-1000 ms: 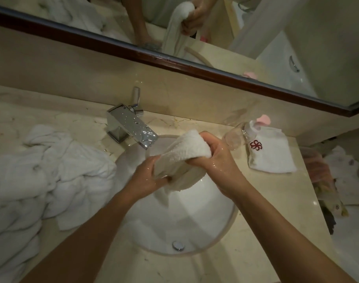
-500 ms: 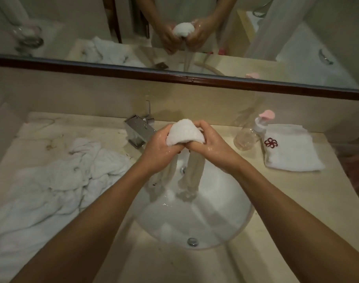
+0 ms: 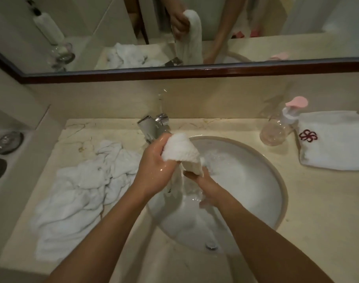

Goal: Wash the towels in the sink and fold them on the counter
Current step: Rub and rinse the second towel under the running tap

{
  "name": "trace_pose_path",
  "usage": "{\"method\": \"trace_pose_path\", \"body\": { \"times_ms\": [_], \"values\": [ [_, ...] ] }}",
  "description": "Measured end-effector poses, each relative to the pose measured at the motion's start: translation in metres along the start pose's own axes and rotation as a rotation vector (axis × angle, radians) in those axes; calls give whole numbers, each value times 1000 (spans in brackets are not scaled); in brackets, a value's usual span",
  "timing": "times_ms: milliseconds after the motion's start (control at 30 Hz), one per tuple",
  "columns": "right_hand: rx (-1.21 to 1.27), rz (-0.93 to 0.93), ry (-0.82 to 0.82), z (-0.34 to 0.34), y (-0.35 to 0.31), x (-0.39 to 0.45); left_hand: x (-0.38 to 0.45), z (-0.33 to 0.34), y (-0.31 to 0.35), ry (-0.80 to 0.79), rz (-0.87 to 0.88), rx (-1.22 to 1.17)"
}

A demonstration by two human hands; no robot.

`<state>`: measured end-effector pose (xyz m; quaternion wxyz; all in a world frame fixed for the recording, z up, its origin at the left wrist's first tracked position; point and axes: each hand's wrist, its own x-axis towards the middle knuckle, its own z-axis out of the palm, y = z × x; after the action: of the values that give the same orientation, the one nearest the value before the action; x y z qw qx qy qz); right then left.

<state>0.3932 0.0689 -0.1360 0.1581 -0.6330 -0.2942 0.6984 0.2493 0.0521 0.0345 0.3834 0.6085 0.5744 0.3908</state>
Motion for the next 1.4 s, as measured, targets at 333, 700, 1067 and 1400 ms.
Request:
{"method": "trace_pose_path", "body": {
  "times_ms": [333, 700, 1067, 1400],
  "values": [
    [-608, -404, 428, 53, -9, 94, -15, -3, -24, 107, -172, -52],
    [-457, -653, 57, 52, -27, 109, -22, -24, -51, 319, -340, -162],
    [-915, -432, -94, 38, -46, 103, -12, -9, -44, 234, -303, -184],
    [-575, -491, -383, -23, -59, -12, 6, -1, 6, 66, -127, -143]
  ]
}}
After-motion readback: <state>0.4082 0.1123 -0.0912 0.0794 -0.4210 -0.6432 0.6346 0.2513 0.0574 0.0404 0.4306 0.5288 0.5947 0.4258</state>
